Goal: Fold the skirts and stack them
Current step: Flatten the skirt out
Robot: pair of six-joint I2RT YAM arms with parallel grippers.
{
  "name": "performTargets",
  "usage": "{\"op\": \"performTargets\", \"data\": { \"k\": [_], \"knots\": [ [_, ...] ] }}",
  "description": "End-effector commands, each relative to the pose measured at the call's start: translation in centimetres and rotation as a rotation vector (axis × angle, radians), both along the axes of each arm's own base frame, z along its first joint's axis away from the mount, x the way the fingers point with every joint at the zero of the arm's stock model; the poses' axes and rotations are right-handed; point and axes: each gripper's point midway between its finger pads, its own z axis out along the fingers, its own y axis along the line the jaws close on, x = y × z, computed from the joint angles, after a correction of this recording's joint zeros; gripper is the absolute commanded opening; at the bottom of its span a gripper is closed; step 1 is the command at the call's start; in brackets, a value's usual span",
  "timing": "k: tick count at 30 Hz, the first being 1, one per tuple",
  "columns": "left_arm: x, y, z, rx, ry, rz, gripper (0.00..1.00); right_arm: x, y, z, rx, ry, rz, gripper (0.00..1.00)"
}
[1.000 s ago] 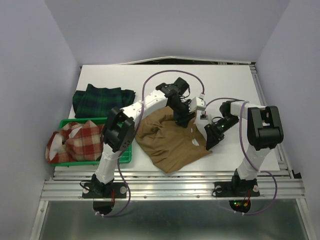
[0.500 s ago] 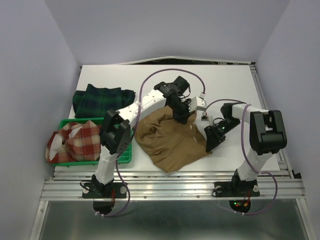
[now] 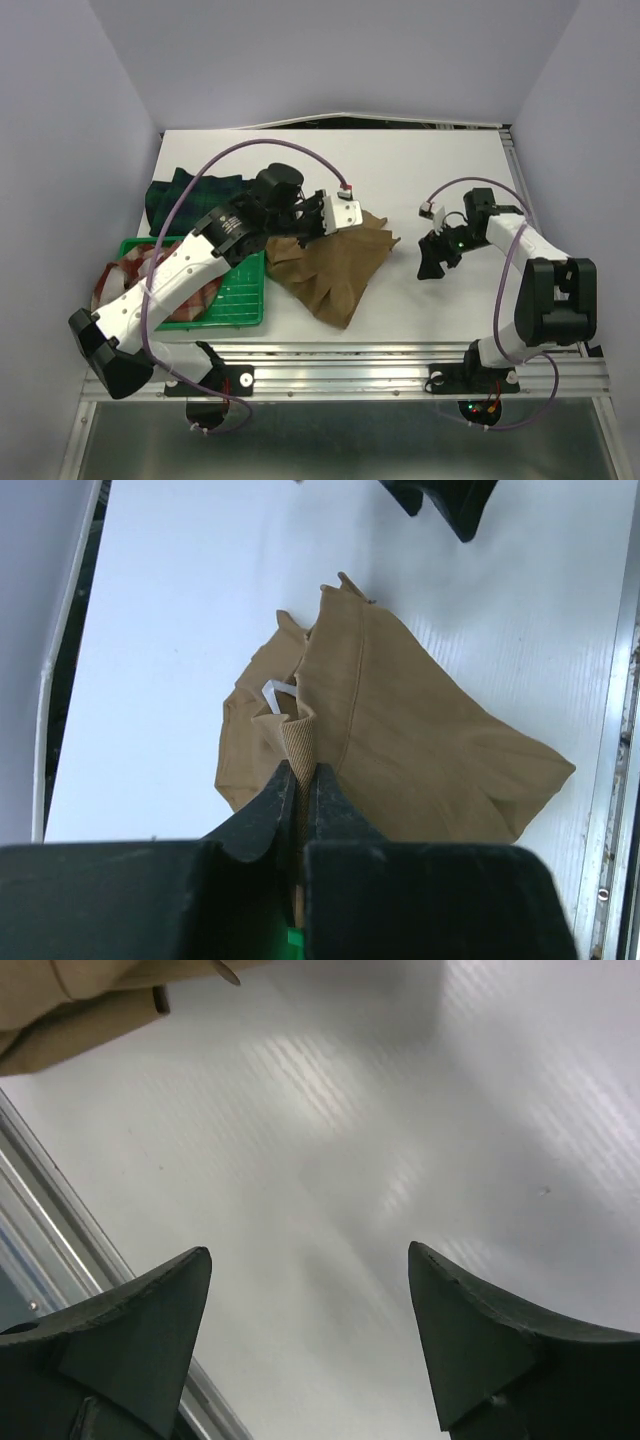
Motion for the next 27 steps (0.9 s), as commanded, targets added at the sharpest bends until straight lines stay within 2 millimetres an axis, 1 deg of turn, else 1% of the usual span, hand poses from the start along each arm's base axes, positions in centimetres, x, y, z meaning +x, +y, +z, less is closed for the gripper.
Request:
{"op": "performTargets", "data": {
  "k": [1,2,3,4,5,6,7,8,9,10,11,12,13,14,15,16,18,20,22,25,27],
  "knots": [
    [0.7,0.1,1.1,-0.048,-0.13,0.006,0.0,2.8,1.4,2.6,0.093,-0.204,0.017,0.86],
    [0.1,0.7,1.6,-0.063,-0.163,-0.005,0.0,3.0,1.7,2.9,0.108,-0.223,0.019,0.87],
    [0.2,0.7,2.5,-0.093,-0.209,-0.012,0.0,3.1,1.8,3.0,0.121,-0.235,0.019,0.92],
    [-0.1,0.9,3.0,-0.107,-0.241,-0.022,0.0,3.6,2.2,3.5,0.143,-0.272,0.027,0.93],
    [-0.5,1.4,3.4,-0.113,-0.283,-0.039,0.0,3.6,2.6,3.6,0.157,-0.281,0.041,0.95],
    [-0.7,1.5,3.7,-0.121,-0.31,-0.051,0.0,3.8,2.8,3.8,0.17,-0.286,0.041,1.0],
    [-0.8,1.6,3.8,-0.12,-0.329,-0.059,0.0,3.9,3.3,3.6,0.18,-0.267,0.04,1.0],
    [-0.9,1.8,3.6,-0.12,-0.335,-0.055,0.0,3.7,4.0,3.5,0.193,-0.25,0.058,1.0],
    [-0.7,1.9,3.4,-0.115,-0.326,-0.044,0.0,3.5,4.3,3.5,0.215,-0.219,0.058,1.0],
    [-0.7,1.8,3.1,-0.112,-0.314,-0.037,0.0,2.7,5.0,3.5,0.246,-0.158,0.06,1.0],
    [-0.6,1.7,2.8,-0.105,-0.299,-0.038,0.0,2.5,5.9,3.8,0.315,-0.083,0.041,1.0],
    [-0.7,1.7,2.5,-0.105,-0.287,-0.038,0.0,2.4,6.3,3.8,0.349,-0.042,0.031,1.0],
    [-0.8,1.5,2.3,-0.107,-0.278,-0.048,0.0,2.4,6.9,4.4,0.407,0.012,0.014,1.0],
    [-0.9,1.4,1.9,-0.108,-0.269,-0.052,0.0,2.4,7.2,3.7,0.431,0.067,0.003,1.0],
    [-1.0,1.2,1.8,-0.112,-0.269,-0.057,0.0,2.4,7.5,3.7,0.459,0.097,0.0,1.0],
    [-0.9,1.2,1.4,-0.107,-0.263,-0.059,0.0,2.5,8.0,4.4,0.511,0.128,0.002,1.0],
    [-0.8,1.0,1.1,-0.102,-0.257,-0.058,0.0,2.6,8.4,4.2,0.552,0.175,-0.003,1.0],
    [-0.8,0.9,0.7,-0.095,-0.252,-0.062,0.0,2.8,9.0,4.5,0.588,0.208,-0.005,1.0],
    [-0.5,0.7,0.6,-0.096,-0.255,-0.059,0.0,3.1,9.7,4.0,0.588,0.208,0.011,1.0],
    [-0.3,0.3,0.6,-0.109,-0.251,-0.054,0.0,2.3,10.9,3.0,0.582,0.246,0.042,1.0],
    [-0.2,0.1,0.3,-0.11,-0.241,-0.058,0.0,1.9,11.4,3.1,0.603,0.263,0.058,1.0]
  ]
}}
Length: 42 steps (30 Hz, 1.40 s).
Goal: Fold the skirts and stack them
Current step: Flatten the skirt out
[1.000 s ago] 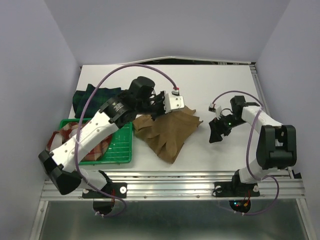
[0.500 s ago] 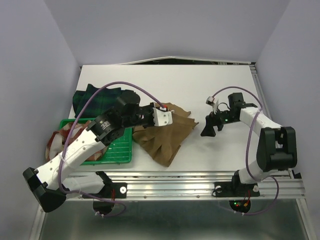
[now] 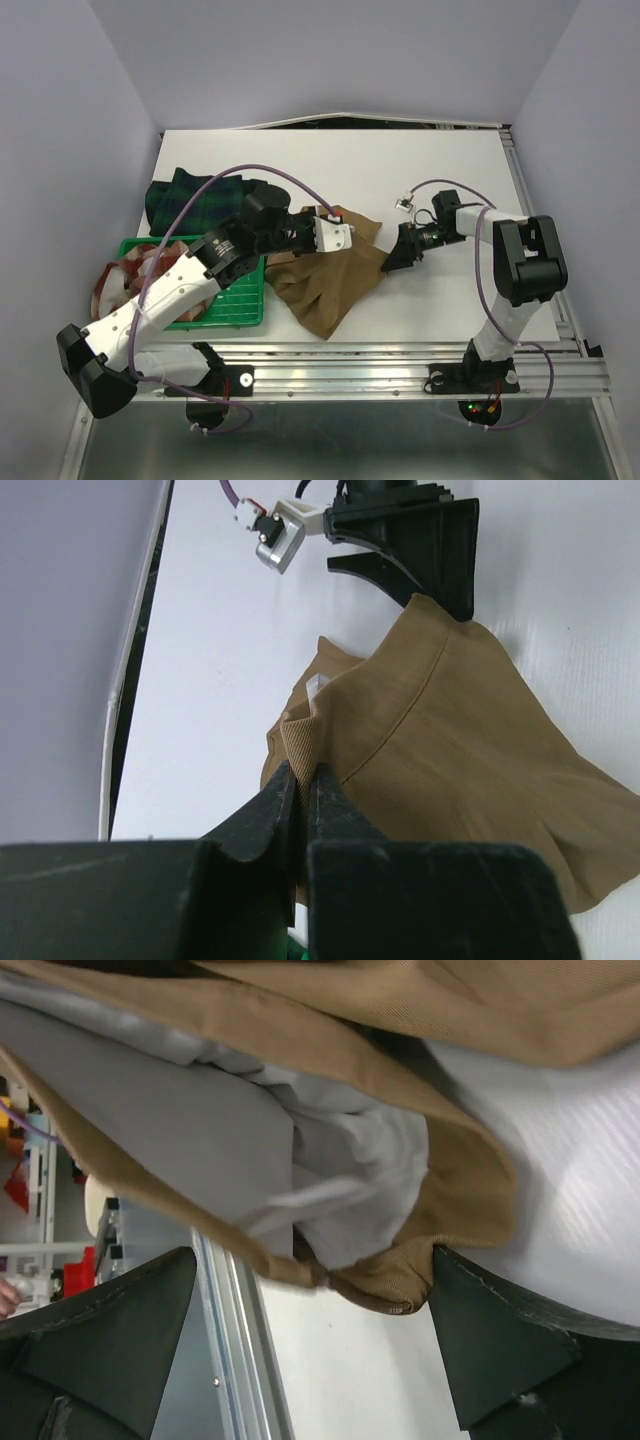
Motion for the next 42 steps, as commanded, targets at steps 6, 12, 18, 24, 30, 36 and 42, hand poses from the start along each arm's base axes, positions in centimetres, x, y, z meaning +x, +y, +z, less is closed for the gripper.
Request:
{"op": "performTargets", "data": {
  "k": [6,12,18,24,30,36,42],
  "knots": [
    [0.0,-1.2,0.8,-0.071,-0.025,-0.027,0.0,0.8,2.5,1.5,0.116,-0.036,0.065,0.98],
    [0.7,-0.8,-0.3,-0.061,-0.007,0.03,0.0,1.0,2.7,2.5,0.111,-0.097,0.079,0.41],
    [0.2,0.9,-2.0,-0.057,0.032,0.095,0.0,3.5,0.6,6.8,-0.031,-0.339,-0.002,0.01],
    [-0.7,3.5,-5.5,-0.005,0.024,0.158,0.0,10.3,-3.8,14.4,-0.155,-0.612,-0.18,0.01],
    [-2.8,4.4,-8.6,0.053,-0.017,0.092,0.18,9.2,-4.1,20.7,-0.19,-0.86,-0.095,0.01],
    [-4.9,4.5,-9.3,0.001,0.084,0.074,0.48,1.4,-2.5,13.7,-0.262,-0.79,0.117,0.01],
    [-4.9,5.3,-7.5,-0.117,0.197,0.217,0.72,-4.3,-1.9,6.0,-0.42,-0.876,0.251,0.01]
  ]
}}
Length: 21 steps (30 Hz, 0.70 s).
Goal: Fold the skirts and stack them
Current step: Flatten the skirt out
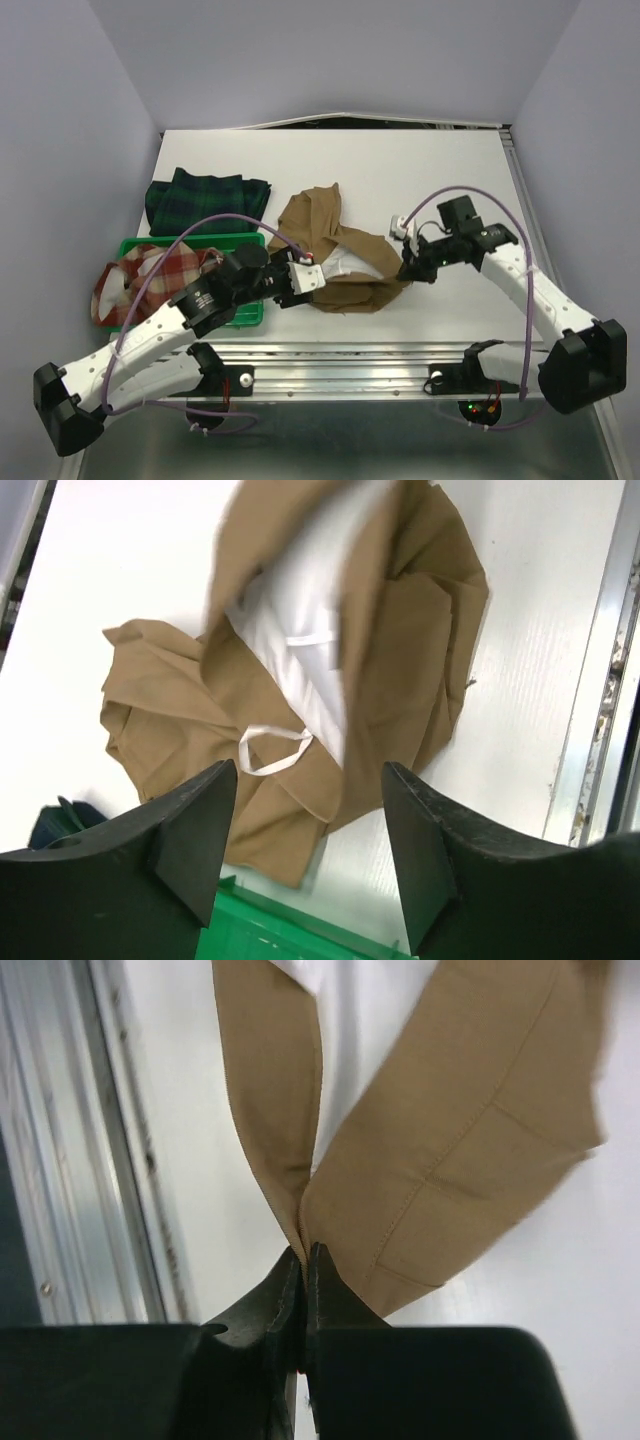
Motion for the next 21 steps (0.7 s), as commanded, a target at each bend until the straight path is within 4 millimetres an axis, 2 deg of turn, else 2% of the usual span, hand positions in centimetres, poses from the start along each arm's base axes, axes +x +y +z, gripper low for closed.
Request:
{"op": "performTargets", "data": {
  "k": [1,3,6,8,11,20,21],
  "knots": [
    [0.5,0.5,2.4,-0.123,0.071,0.147,0.73,-1.1,-0.4,-2.6,-0.121,-0.142,0.039,0.01],
    [2.0,1.0,3.5,-0.175,0.1,0.261,0.77,-2.0,-0.3,-3.5,-0.13,-0.122,0.052,0.01],
    [3.0,0.5,3.9,-0.185,0.138,0.305,0.78,-2.4,-0.4,-4.6,-0.146,-0.111,0.058,0.01],
    [3.3,0.6,2.5,-0.148,0.192,0.339,0.78,-2.4,-0.7,-5.1,-0.163,-0.116,0.054,0.01],
    [4.7,0.9,-1.6,-0.027,0.306,0.415,0.73,-2.7,-1.1,-5.4,-0.178,-0.117,0.049,0.01],
    [6.5,-1.0,-5.5,0.092,0.522,0.407,0.63,-3.1,-1.5,-5.2,-0.189,-0.126,0.039,0.01],
    [6.7,-1.3,-5.4,0.079,0.539,0.405,0.62,-3.1,-1.5,-5.2,-0.19,-0.125,0.037,0.01]
  ]
}}
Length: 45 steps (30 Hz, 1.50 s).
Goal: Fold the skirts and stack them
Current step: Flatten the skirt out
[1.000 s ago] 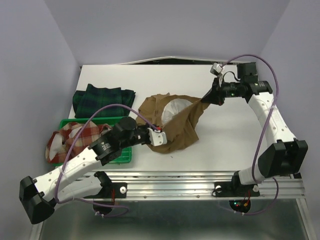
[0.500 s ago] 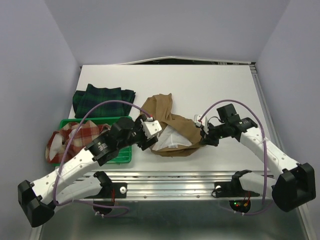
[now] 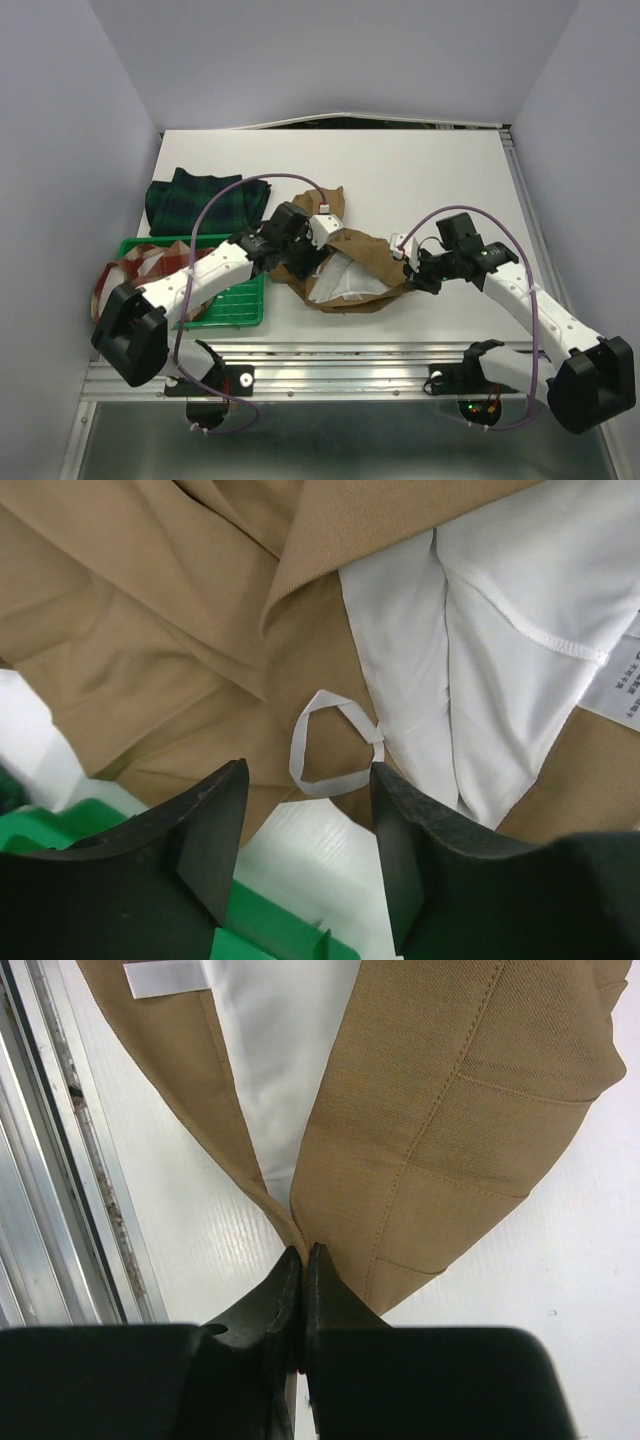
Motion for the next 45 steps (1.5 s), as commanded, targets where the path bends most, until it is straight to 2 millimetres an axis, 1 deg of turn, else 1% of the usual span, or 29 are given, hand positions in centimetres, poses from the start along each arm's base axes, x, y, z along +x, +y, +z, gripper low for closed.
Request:
{"op": "performTargets", "data": {
  "k": [1,2,4,7,8,9,11,12,14,15,16,18,19,20,22,23,24,25,26,27,30,31,33,34,38,39,41,44,45],
  "knots": [
    [0.4,-1.7,1.5,-0.095,0.082,-0.015,0.58,0.5,0.0,0.3,-0.006,-0.049,0.004,0.01],
    [0.4,-1.8,1.6,-0.102,0.084,-0.019,0.58,0.5,0.0,0.4,-0.005,-0.052,0.004,0.01],
    [0.2,-1.9,1.1,-0.101,0.099,-0.025,0.53,0.6,-0.1,0.4,-0.009,-0.059,0.001,0.01],
    [0.2,-1.5,-0.5,-0.078,0.127,-0.005,0.41,0.7,-0.1,0.5,-0.006,-0.067,-0.011,0.01],
    [0.4,-1.2,-1.0,-0.068,0.13,0.009,0.29,0.8,-0.2,0.5,-0.01,-0.066,-0.023,0.01],
    [0.6,-0.9,-1.5,-0.057,0.135,0.024,0.2,0.9,-0.3,0.6,-0.011,-0.067,-0.033,0.01],
    [1.7,0.2,-1.4,-0.028,0.109,0.081,0.0,1.4,-0.7,0.9,-0.028,-0.066,-0.09,0.01],
    [2.7,1.2,-0.5,-0.029,0.078,0.126,0.0,1.6,-1.0,1.0,-0.038,-0.072,-0.108,0.01],
    [4.9,2.6,2.3,-0.023,-0.017,0.18,0.0,2.3,-1.3,2.3,-0.044,-0.117,-0.143,0.01],
    [6.2,3.3,5.5,-0.049,-0.096,0.21,0.0,3.1,-1.7,3.5,-0.052,-0.162,-0.168,0.01],
    [6.8,3.7,7.2,-0.045,-0.151,0.226,0.0,3.6,-1.8,4.2,-0.055,-0.181,-0.182,0.01],
    [8.5,5.2,12.8,-0.037,-0.32,0.281,0.0,4.8,-2.2,5.9,-0.066,-0.227,-0.233,0.01],
    [8.8,5.7,14.5,-0.037,-0.369,0.298,0.0,5.4,-2.3,6.8,-0.066,-0.248,-0.247,0.01],
    [9.1,6.6,16.1,-0.024,-0.42,0.33,0.0,6.7,-2.4,8.9,-0.055,-0.29,-0.276,0.01],
    [9.1,7.5,19.7,-0.032,-0.509,0.339,0.0,8.2,-3.1,11.0,-0.064,-0.341,-0.324,0.01],
    [9.0,7.8,20.7,-0.033,-0.537,0.343,0.0,9.0,-3.6,12.1,-0.063,-0.367,-0.352,0.01],
    [8.7,8.4,22.3,-0.038,-0.581,0.35,0.0,10.4,-4.1,14.6,-0.061,-0.419,-0.391,0.01],
    [8.6,8.6,23.3,-0.047,-0.607,0.354,0.0,11.1,-4.2,15.8,-0.059,-0.445,-0.405,0.01],
    [8.4,8.9,24.2,-0.055,-0.633,0.363,0.0,12.1,-4.6,19.0,-0.037,-0.511,-0.437,0.01],
    [8.0,9.1,25.9,-0.08,-0.671,0.369,0.0,13.1,-5.0,19.8,-0.05,-0.525,-0.462,0.01],
    [7.4,9.6,28.1,-0.096,-0.718,0.366,0.0,14.6,-6.0,23.7,-0.062,-0.621,-0.5,0.01],
    [7.2,9.8,28.8,-0.101,-0.733,0.364,0.0,15.0,-6.1,25.8,-0.054,-0.669,-0.509,0.01],
    [6.4,10.1,29.9,-0.103,-0.768,0.344,0.0,15.4,-7.0,27.6,-0.076,-0.721,-0.531,0.01],
    [6.1,10.3,30.1,-0.1,-0.773,0.337,0.0,15.3,-7.3,28.9,-0.073,-0.754,-0.539,0.01],
    [4.7,12.0,31.6,-0.104,-0.82,0.375,0.0,14.3,-8.7,30.9,-0.114,-0.835,-0.558,0.01],
    [4.2,12.5,32.4,-0.117,-0.843,0.39,0.0,14.2,-9.3,31.2,-0.122,-0.845,-0.575,0.01],
    [3.9,13.0,33.3,-0.128,-0.875,0.406,0.0,13.9,-9.4,31.4,-0.124,-0.857,-0.573,0.01],
    [4.5,13.3,33.9,-0.122,-0.906,0.434,0.0,14.8,-9.9,31.3,-0.161,-0.874,-0.591,0.01],
    [5.1,13.5,34.0,-0.106,-0.913,0.46,0.0,15.7,-10.1,31.0,-0.182,-0.877,-0.604,0.01]
  ]
}}
